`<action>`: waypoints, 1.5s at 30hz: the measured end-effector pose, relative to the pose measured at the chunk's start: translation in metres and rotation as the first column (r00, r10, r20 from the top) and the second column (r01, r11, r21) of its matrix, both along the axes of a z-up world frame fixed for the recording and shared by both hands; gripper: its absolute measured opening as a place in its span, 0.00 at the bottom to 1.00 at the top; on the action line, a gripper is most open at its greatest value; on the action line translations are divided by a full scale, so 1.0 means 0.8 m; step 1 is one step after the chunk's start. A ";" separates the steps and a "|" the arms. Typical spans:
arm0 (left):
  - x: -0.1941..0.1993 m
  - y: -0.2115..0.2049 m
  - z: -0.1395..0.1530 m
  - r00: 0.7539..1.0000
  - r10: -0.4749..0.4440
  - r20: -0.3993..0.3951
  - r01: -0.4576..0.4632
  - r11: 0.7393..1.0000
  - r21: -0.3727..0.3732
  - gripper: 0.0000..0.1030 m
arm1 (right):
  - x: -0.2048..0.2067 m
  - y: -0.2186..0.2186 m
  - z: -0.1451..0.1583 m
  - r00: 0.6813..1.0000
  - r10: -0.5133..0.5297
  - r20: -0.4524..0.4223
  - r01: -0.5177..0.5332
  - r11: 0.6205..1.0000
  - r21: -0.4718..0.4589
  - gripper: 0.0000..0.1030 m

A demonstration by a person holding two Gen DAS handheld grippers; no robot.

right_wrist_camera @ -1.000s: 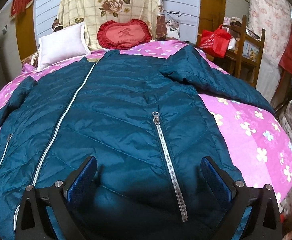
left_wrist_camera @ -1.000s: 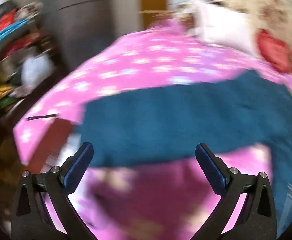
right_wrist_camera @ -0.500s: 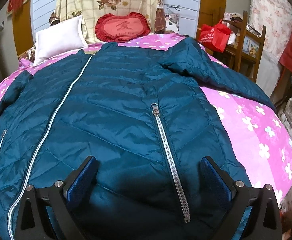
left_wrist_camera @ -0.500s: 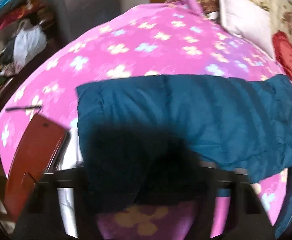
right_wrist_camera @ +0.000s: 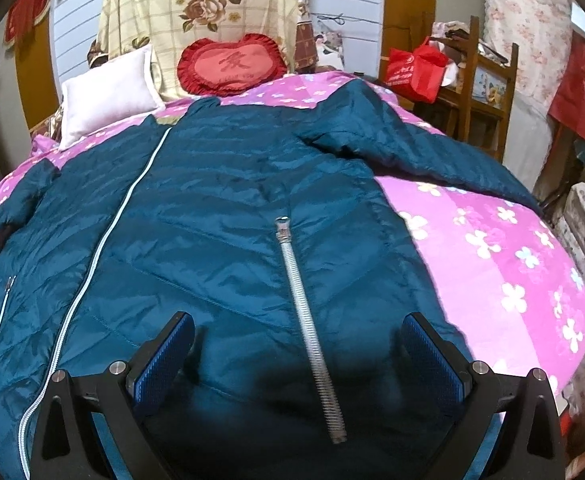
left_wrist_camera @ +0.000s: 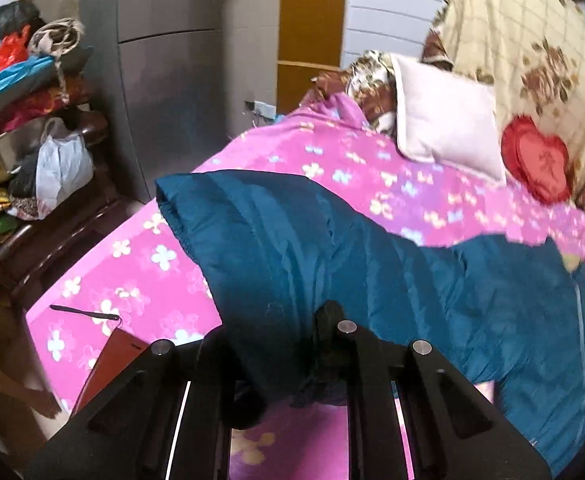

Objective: Fold large clothes

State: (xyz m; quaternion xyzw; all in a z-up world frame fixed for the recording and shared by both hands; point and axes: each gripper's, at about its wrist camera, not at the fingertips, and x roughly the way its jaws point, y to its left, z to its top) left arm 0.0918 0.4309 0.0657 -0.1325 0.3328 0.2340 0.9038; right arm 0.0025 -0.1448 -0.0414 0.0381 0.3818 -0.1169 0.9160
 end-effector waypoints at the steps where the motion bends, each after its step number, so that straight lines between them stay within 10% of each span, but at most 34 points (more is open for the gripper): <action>1: 0.003 -0.005 0.004 1.000 -0.025 0.012 0.025 0.999 -0.042 0.11 | -0.003 -0.003 0.002 1.000 -0.009 0.003 0.009 1.000 -0.012 1.00; 7: 0.040 -0.159 0.056 0.909 -0.388 0.152 0.406 0.907 -0.112 0.11 | -0.016 -0.017 0.014 0.999 -0.025 0.023 0.026 0.999 -0.038 1.00; 16: 0.105 -0.457 0.124 0.619 -0.747 0.245 0.777 0.628 -0.046 0.11 | -0.016 -0.027 0.000 0.998 -0.033 -0.056 0.029 0.997 -0.066 1.00; 19: 0.134 -0.530 0.117 0.557 -0.791 0.253 0.824 0.564 -0.048 0.11 | -0.017 -0.029 -0.005 0.997 -0.018 -0.080 0.014 0.998 -0.056 1.00; 31: 0.239 -0.689 -0.058 0.568 -0.818 0.095 0.808 0.532 -0.253 0.12 | -0.028 -0.047 -0.002 0.996 -0.009 -0.087 0.008 1.000 -0.011 1.00; 34: 0.237 -0.701 -0.091 0.557 -0.828 0.064 0.800 0.515 -0.308 0.33 | -0.026 -0.051 -0.004 0.995 -0.012 -0.095 0.011 1.000 -0.009 1.00; 36: 0.229 -0.709 -0.100 0.530 -0.845 0.070 0.806 0.476 -0.352 0.63 | -0.024 -0.052 -0.005 0.995 -0.014 -0.101 0.013 1.000 -0.012 1.00; 41: 0.193 -0.704 -0.080 0.455 -0.882 0.121 0.835 0.376 -0.402 0.66 | -0.020 -0.051 -0.006 0.994 -0.035 -0.099 0.032 0.999 -0.025 1.00; 45: 0.173 -0.643 -0.052 0.483 -0.859 0.169 0.836 0.395 -0.381 0.66 | -0.018 -0.048 -0.004 0.997 -0.047 -0.068 0.046 0.999 -0.020 1.00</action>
